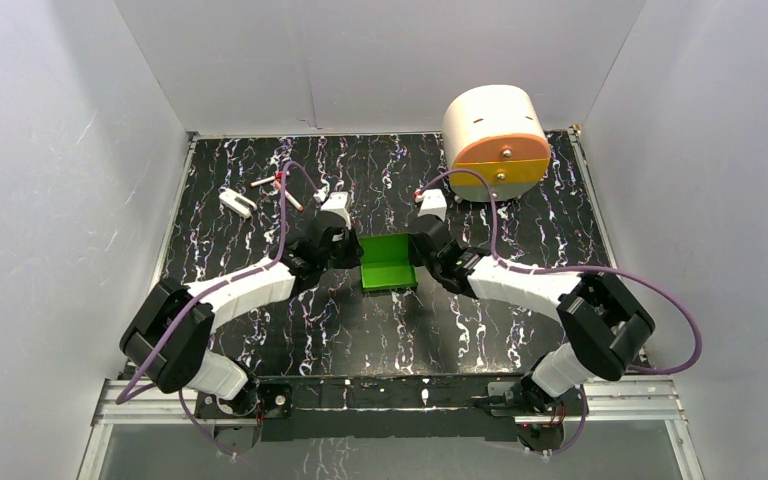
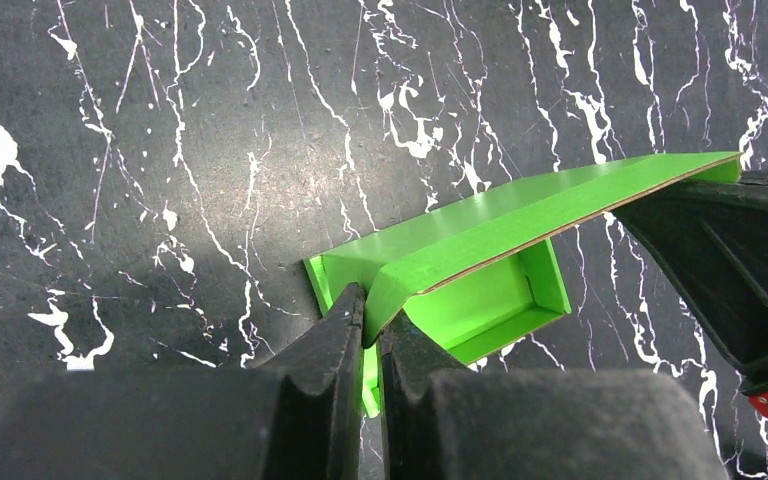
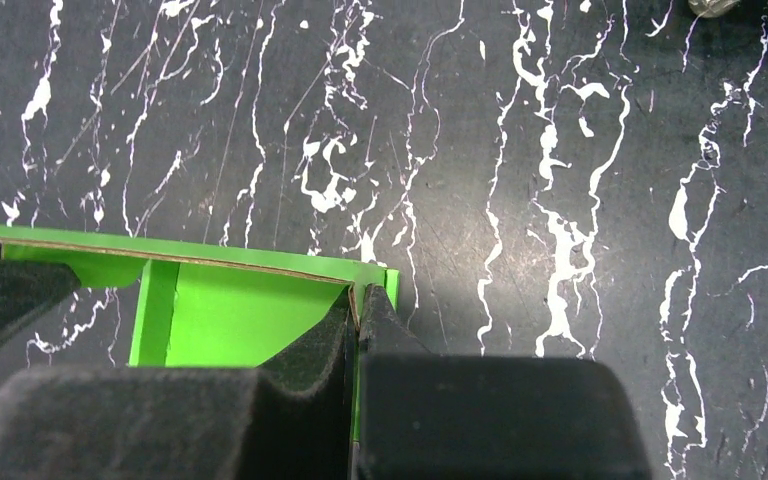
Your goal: Fold the paper box
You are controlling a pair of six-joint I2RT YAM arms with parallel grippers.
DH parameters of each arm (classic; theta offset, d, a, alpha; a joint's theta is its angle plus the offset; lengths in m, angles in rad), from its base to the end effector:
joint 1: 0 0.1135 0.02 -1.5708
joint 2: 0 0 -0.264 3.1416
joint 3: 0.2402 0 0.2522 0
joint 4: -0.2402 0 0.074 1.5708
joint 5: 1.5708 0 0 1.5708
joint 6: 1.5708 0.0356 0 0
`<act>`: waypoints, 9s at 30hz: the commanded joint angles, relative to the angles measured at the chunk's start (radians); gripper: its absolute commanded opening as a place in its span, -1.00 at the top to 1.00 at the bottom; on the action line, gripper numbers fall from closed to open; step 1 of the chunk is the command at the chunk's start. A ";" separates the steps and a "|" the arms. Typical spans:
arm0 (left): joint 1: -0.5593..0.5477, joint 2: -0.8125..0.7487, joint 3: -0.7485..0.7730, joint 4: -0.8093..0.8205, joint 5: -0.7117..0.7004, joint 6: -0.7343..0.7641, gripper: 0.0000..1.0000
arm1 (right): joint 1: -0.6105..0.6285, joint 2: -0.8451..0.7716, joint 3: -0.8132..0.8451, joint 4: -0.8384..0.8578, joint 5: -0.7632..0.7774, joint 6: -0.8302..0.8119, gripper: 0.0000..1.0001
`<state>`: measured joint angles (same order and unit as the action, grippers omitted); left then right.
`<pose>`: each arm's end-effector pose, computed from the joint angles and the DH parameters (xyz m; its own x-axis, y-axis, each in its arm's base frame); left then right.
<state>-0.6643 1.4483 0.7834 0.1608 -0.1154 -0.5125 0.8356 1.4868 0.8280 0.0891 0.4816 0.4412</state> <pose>0.2492 -0.1899 0.2188 -0.5928 -0.1545 -0.7904 0.2781 0.8818 -0.3809 0.2250 0.2242 0.2171 -0.4961 0.0156 -0.8681 -0.2033 0.9699 0.1337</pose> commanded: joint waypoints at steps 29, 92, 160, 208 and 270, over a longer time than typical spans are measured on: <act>-0.149 -0.125 -0.255 0.201 -0.293 -0.331 0.83 | 0.205 0.010 -0.136 0.145 0.347 0.229 0.76; 0.422 0.043 -0.348 0.721 0.562 -0.174 0.34 | 0.060 -0.056 -0.257 0.539 -0.251 -0.290 0.50; 0.338 0.077 -0.314 0.888 0.638 0.436 0.12 | 0.063 -0.018 -0.243 0.500 -0.165 -0.530 1.00; -0.136 0.026 -0.478 0.969 -0.331 0.170 1.00 | 0.092 0.115 -0.110 0.385 0.076 0.069 1.00; -0.304 -0.307 -0.794 0.943 -0.495 -0.177 0.22 | 0.255 0.245 -0.425 0.824 0.262 -0.019 1.00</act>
<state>-0.9661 1.3106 0.0093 1.2018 -0.6136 -0.6701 1.0660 1.6833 0.4286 1.0012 0.7574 0.4374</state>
